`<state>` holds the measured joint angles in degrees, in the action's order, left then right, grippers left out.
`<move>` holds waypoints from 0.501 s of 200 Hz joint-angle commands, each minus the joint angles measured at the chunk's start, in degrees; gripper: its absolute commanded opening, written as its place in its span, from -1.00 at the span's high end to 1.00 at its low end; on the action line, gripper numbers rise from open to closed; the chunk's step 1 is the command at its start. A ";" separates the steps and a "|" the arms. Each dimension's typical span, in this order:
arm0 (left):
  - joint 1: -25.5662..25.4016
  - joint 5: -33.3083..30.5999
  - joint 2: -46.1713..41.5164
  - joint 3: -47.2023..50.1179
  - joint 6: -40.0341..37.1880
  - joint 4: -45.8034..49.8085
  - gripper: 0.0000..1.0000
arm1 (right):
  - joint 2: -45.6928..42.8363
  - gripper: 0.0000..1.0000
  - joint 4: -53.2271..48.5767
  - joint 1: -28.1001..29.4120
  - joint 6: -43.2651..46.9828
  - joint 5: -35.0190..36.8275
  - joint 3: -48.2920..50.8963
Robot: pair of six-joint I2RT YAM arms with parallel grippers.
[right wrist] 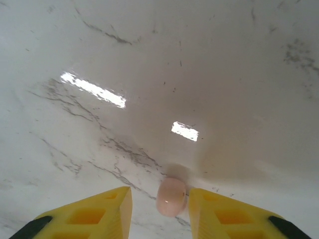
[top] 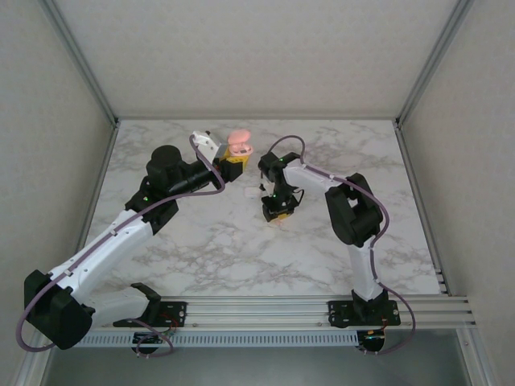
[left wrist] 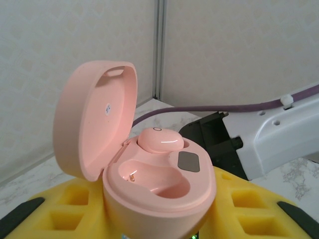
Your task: Insert wireless bluetooth earbuds into charging case
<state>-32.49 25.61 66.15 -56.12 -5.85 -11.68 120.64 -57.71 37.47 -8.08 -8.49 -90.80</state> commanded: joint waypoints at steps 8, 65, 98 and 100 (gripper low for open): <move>-0.22 0.87 -0.30 -0.49 -0.25 -0.63 0.85 | 1.47 0.30 -3.02 0.96 1.45 2.87 -1.60; -0.21 0.94 -0.14 -0.48 -0.29 -0.61 0.85 | 2.71 0.37 -2.63 1.46 1.51 4.04 -1.66; -0.21 0.94 -0.19 -0.40 -0.16 -0.45 0.85 | 3.27 0.42 -2.29 1.46 1.31 4.22 -1.78; -0.23 0.94 -0.22 -0.40 -0.14 -0.45 0.85 | 3.30 0.42 -2.24 1.46 1.33 4.22 -1.82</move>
<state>-32.49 25.61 66.15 -56.12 -5.85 -11.68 122.13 -58.98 38.30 -7.01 -5.54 -91.18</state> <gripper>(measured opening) 0.366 0.295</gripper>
